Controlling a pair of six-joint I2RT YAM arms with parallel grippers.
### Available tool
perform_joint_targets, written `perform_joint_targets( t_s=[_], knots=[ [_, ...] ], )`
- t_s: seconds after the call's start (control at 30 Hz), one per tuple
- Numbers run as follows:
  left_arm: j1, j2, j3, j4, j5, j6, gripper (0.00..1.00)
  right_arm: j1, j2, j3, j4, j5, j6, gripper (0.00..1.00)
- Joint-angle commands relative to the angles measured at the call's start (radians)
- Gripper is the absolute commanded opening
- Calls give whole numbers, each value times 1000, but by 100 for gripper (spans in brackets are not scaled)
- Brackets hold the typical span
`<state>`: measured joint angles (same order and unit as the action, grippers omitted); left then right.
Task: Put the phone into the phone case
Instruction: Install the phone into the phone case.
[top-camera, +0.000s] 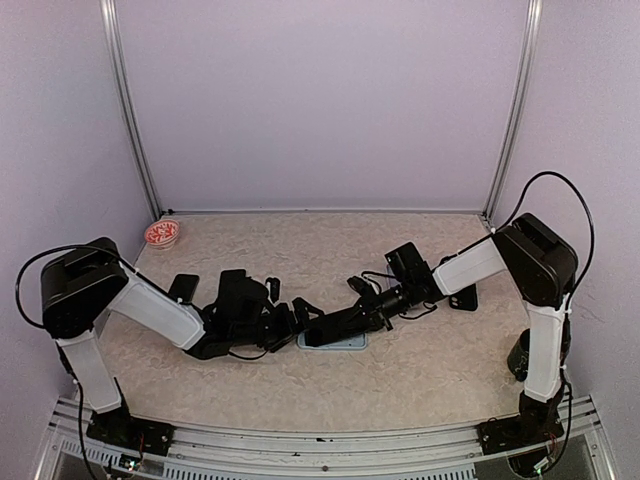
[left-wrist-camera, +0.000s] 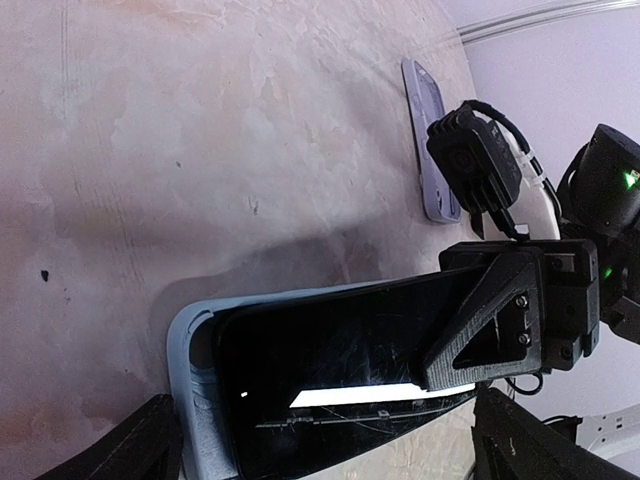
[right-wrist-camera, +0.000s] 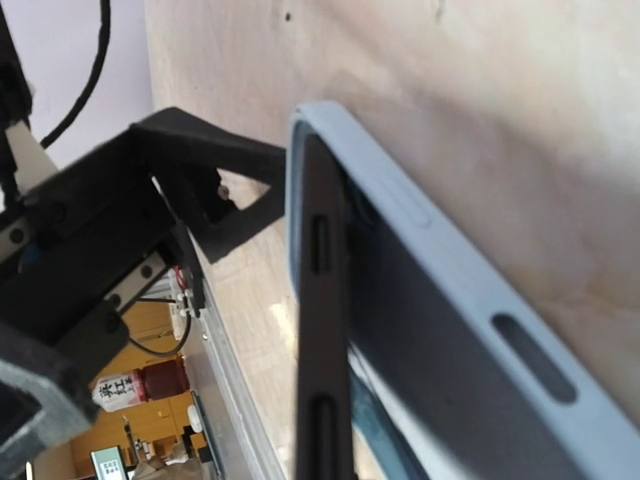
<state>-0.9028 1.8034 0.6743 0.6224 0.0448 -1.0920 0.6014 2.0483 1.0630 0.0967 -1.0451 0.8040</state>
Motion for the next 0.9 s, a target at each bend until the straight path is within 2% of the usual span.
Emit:
perform_joint_targets(
  t_s=[0.0,0.23,0.87],
  knots=[
    [-25,-2,-3,32,-28,-20,99,23,40,-31,7,4,39,1],
    [-61,-4,0,37,-70,-44,99,26,53,-108,166,-9,164,1],
    [-87,34,27,60,-51,-63,99,47,122,-107,317,-14,293,2]
  ],
)
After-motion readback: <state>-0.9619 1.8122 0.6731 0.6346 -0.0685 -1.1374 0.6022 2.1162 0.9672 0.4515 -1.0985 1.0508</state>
